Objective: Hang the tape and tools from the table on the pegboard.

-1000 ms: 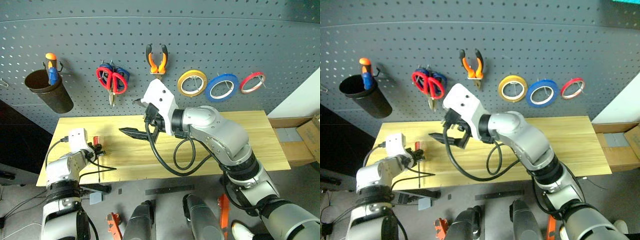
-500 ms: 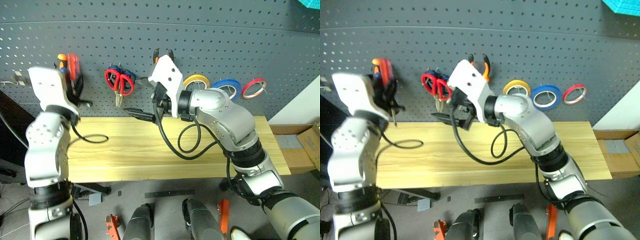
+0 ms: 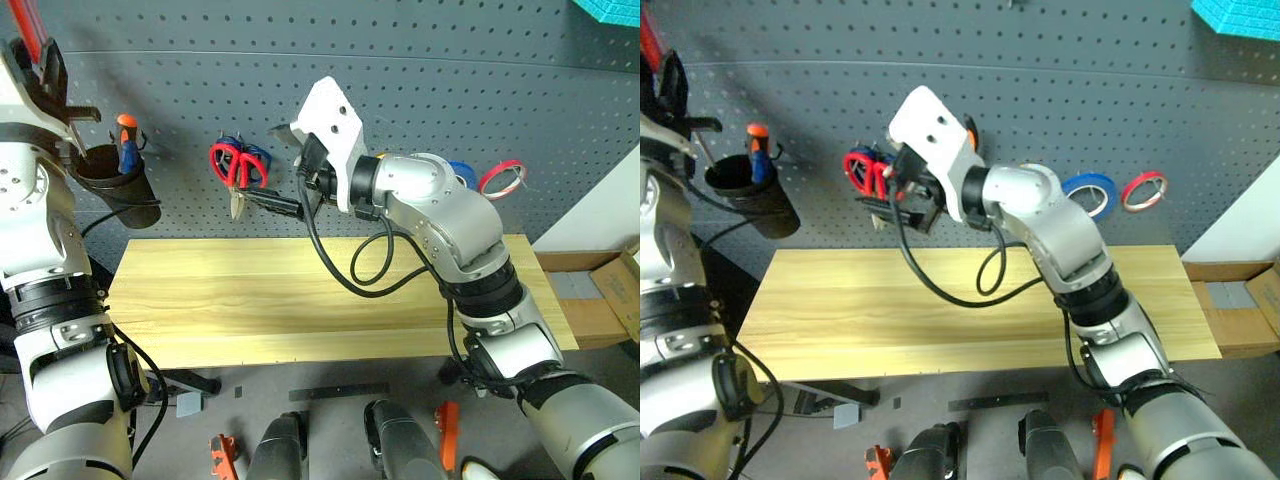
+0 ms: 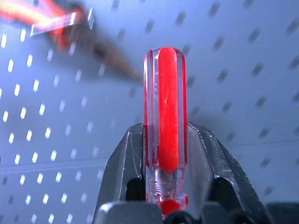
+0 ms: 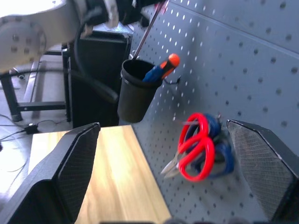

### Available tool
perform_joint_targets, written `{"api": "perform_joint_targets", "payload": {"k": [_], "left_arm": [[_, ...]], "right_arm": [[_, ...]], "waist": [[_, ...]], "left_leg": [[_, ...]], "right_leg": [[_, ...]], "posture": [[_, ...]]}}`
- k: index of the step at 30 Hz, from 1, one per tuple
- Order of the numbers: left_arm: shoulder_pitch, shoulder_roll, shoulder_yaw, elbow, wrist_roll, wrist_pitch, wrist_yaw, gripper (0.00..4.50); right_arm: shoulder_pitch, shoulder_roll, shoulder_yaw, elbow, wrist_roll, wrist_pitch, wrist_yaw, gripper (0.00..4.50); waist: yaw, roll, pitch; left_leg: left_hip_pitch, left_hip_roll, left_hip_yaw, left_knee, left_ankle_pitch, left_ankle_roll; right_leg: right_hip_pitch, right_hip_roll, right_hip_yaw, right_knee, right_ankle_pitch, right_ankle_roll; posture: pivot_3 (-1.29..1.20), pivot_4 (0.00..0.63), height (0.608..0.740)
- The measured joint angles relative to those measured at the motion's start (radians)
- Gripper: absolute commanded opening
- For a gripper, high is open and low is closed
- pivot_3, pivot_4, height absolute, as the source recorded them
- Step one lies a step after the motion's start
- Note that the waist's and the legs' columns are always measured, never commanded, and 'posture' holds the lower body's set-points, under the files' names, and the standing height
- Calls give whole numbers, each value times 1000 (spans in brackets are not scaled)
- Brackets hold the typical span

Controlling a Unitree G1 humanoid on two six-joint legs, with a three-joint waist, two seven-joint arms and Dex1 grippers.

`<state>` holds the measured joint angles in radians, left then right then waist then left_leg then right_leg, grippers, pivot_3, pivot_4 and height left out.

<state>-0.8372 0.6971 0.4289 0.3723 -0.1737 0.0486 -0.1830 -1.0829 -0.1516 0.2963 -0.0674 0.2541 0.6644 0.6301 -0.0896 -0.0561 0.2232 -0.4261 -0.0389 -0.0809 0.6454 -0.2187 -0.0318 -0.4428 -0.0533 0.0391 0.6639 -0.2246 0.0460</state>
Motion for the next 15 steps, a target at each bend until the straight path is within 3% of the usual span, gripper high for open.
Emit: {"api": "perform_joint_targets", "payload": {"k": [12, 15], "left_arm": [[1, -55, -50, 185, 45, -204, 25, 855], [11, -55, -46, 198, 58, -223, 70, 1851]], "right_arm": [[-6, 31, -12, 17, 6, -11, -2, 4500], [-6, 54, -46, 11, 38, -7, 0, 4500]], "waist": [[-2, -1, -6], [-9, -1, -7]], "left_leg": [[0, 0, 0, 0, 0, 0], [0, 0, 0, 0, 0, 0]], "right_leg": [[0, 0, 0, 2, 0, 0], [-1, 0, 0, 2, 0, 0]], "posture": [[-113, 129, 740], [-111, 126, 740]]}}
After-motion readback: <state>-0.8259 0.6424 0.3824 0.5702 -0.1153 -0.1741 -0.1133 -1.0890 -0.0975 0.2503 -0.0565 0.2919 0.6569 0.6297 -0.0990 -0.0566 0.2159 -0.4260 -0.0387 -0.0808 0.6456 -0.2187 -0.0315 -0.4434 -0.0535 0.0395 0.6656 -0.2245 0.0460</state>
